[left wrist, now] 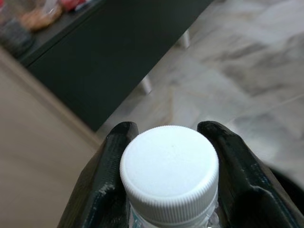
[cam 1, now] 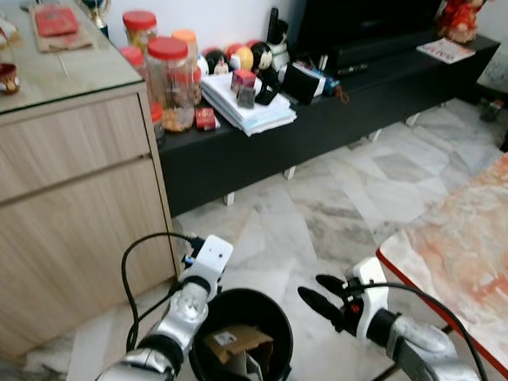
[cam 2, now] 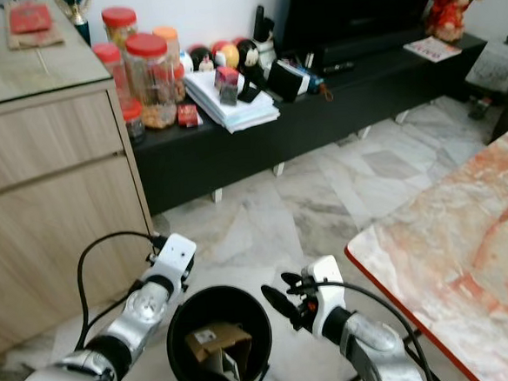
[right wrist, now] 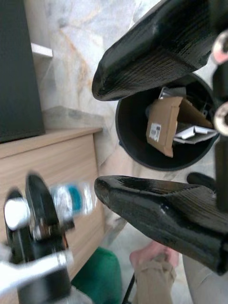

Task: Picking trash to rubbish bin

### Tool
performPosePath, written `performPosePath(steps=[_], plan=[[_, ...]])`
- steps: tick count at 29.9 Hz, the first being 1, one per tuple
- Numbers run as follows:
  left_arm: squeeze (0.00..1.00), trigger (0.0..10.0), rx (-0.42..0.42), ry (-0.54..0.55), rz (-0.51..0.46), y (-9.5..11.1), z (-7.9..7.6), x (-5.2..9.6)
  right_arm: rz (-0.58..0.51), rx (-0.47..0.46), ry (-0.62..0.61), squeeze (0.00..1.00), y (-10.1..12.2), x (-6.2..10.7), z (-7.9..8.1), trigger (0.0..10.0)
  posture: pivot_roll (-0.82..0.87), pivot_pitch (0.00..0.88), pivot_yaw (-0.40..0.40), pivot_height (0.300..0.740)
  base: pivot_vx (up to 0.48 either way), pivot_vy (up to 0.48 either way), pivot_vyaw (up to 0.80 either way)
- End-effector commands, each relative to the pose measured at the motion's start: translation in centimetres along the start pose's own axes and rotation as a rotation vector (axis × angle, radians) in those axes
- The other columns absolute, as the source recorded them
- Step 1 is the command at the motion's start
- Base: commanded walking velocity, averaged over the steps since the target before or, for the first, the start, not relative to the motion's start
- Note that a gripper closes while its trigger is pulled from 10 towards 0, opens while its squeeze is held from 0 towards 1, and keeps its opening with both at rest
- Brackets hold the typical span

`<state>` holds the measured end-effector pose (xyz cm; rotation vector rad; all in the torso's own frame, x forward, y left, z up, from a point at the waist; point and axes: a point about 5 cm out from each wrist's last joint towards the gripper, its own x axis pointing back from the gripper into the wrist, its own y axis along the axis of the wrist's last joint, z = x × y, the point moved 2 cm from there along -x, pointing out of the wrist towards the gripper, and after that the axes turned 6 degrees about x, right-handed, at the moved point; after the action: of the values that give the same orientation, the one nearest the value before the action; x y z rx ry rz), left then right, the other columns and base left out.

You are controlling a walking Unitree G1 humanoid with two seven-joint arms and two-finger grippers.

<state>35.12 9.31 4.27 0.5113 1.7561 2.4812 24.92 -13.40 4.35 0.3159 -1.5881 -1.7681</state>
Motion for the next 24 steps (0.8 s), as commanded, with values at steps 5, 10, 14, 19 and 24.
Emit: performPosePath(steps=[5,10,14,19,24], plan=[[0.00,10.0,0.076,-0.131,-0.086,2.6,-2.7,-0.7,0.023,-0.013,-0.011,0.00,0.2,1.2,0.5,10.0,-0.10,0.152,-0.182,0.740,0.000,0.000,0.00],[0.00,10.0,0.074,-0.173,-0.099,3.1,-3.6,-0.7,0.030,-0.021,-0.011,0.00,0.5,1.4,0.9,10.0,-0.10,0.156,-0.182,0.740,0.000,0.000,0.00],[0.00,10.0,0.075,-0.183,-0.091,2.8,-3.5,-0.6,0.034,-0.025,-0.007,0.00,0.7,1.4,1.2,10.0,-0.10,0.156,-0.182,0.740,0.000,0.000,0.00],[1.00,10.0,0.071,-0.181,-0.072,2.2,-3.1,-0.5,0.047,-0.020,-0.018,0.00,0.6,1.3,1.1,10.0,-0.09,0.160,-0.185,0.740,0.000,0.000,0.00],[1.00,10.0,0.071,-0.181,-0.071,2.2,-3.0,-0.5,0.046,-0.023,-0.015,0.00,0.7,1.3,1.2,10.0,-0.09,0.160,-0.185,0.740,0.000,0.000,0.00]])
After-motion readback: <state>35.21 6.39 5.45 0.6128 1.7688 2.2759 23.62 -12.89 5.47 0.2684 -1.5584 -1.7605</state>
